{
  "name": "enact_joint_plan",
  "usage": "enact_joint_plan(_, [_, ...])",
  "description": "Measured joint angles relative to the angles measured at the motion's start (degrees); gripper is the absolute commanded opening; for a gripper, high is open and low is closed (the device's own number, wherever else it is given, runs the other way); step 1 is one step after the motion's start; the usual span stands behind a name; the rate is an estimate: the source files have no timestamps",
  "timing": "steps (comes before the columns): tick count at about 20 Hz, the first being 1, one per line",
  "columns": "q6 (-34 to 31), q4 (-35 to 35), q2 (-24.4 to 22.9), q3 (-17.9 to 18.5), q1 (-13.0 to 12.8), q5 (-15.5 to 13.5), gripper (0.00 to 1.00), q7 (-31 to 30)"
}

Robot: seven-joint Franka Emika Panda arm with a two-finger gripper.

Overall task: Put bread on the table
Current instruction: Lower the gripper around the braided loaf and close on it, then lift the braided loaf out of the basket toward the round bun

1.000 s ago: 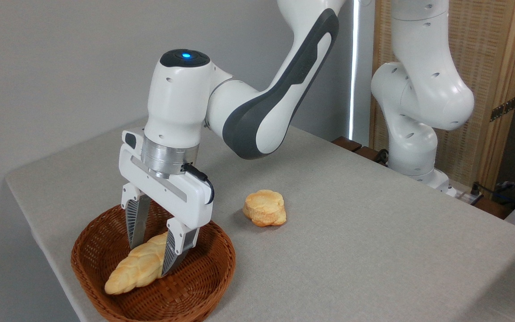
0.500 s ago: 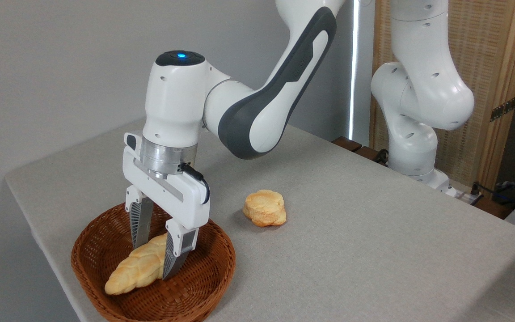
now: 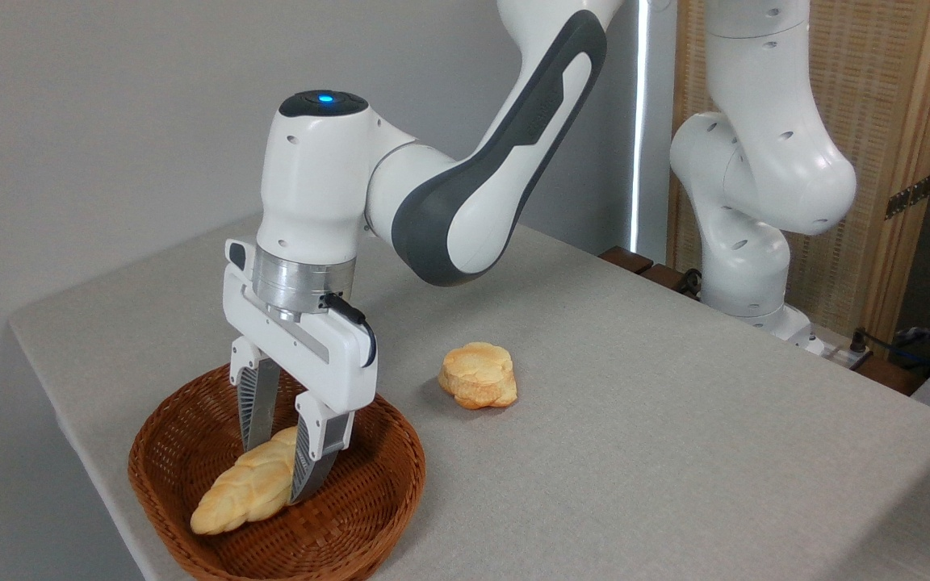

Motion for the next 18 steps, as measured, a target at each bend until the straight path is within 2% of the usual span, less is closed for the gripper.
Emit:
enact_joint_plan(2, [0.00,0.00,0.00,0.00,0.00,0.01,0.22,0.00])
enact_joint_plan(4, [0.00,0.02,0.00,0.00,0.00,0.01,0.15,0.00])
enact_joint_plan(18, [0.00,0.60,-0.13,0.29,0.36,0.03,0.18,-1.40])
